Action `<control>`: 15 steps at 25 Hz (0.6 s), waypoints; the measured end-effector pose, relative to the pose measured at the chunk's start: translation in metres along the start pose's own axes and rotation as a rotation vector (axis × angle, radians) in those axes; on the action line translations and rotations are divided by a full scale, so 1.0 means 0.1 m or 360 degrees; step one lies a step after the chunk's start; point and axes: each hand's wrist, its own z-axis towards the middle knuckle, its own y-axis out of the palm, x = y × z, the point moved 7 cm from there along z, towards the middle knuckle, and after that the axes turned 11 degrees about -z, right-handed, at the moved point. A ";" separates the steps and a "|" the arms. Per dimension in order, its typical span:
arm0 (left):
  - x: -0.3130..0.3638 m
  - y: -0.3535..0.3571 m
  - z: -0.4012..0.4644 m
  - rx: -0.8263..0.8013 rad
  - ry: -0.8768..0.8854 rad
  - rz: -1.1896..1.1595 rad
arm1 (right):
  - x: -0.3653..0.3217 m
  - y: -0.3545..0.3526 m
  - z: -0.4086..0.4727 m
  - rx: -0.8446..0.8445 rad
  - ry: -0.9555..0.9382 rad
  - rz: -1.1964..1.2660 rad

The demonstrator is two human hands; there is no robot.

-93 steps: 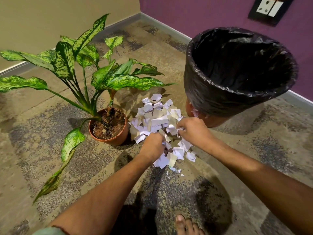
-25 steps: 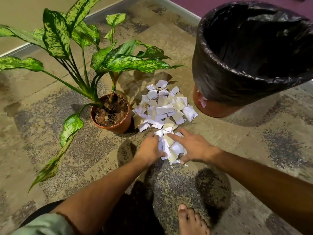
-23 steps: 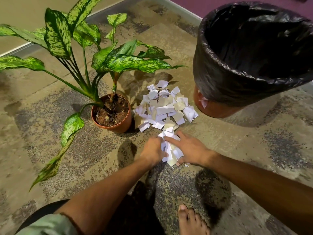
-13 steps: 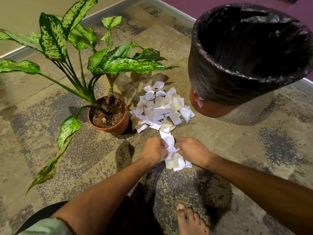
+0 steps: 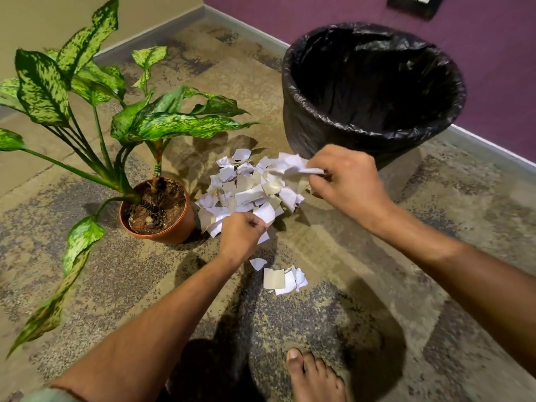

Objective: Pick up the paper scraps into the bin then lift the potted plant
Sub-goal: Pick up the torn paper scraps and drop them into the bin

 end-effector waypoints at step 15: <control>1.61 -0.17 -0.38 0.0357 0.1151 -0.0443 | 0.89 -0.69 0.57 0.0162 0.0569 -0.0238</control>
